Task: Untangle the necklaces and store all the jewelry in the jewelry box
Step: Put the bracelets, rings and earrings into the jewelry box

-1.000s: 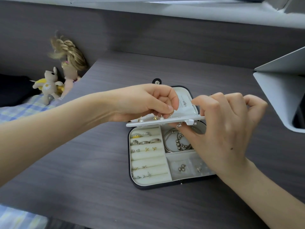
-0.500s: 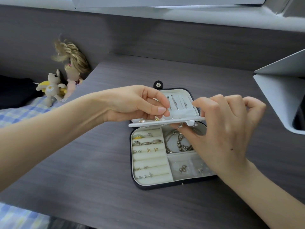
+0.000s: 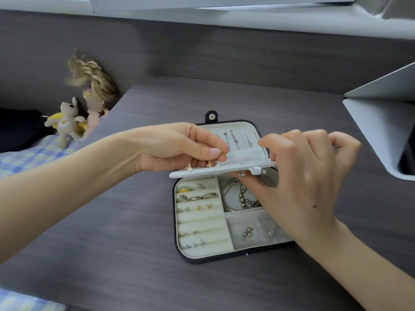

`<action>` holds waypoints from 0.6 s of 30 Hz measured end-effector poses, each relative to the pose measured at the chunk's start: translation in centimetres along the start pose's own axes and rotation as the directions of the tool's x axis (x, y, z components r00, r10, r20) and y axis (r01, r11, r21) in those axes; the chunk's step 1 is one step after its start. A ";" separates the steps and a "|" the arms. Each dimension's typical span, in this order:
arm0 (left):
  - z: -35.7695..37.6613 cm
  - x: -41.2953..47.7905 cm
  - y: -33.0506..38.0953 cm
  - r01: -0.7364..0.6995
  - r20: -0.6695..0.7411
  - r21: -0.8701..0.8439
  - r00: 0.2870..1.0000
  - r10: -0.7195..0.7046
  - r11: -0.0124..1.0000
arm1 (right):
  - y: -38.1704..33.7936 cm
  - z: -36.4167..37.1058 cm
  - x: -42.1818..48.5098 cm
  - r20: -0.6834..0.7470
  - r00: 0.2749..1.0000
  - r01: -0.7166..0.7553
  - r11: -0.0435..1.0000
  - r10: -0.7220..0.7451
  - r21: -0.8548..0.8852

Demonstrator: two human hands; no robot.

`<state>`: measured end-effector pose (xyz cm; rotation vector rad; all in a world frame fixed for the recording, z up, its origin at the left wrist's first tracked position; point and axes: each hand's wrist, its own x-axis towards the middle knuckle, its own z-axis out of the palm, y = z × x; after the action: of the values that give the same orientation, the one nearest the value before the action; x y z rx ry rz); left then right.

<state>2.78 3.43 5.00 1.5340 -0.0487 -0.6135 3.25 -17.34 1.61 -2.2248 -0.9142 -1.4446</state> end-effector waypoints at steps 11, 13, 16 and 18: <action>-0.3 0.2 -0.2 0.024 0.029 -0.054 0.999 -0.022 0.998 | 0.0 0.0 0.0 -0.004 1.000 -0.003 1.000 0.003 -0.006; -0.3 0.2 -0.2 0.027 0.031 -0.053 0.999 -0.025 0.998 | 0.0 0.0 0.0 0.001 1.000 -0.001 1.000 0.001 -0.003; -0.3 0.2 -0.2 0.035 0.027 -0.071 0.999 -0.033 0.997 | 0.0 0.0 0.1 0.000 1.000 0.000 1.000 0.000 -0.002; -0.2 0.3 -0.3 0.035 0.028 -0.071 0.999 -0.033 0.997 | 0.0 0.0 0.0 0.005 1.000 0.002 1.000 -0.002 -0.007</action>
<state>3.00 3.58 4.66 1.4598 -0.0207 -0.6568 3.28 -17.36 1.66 -2.2338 -0.9147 -1.4458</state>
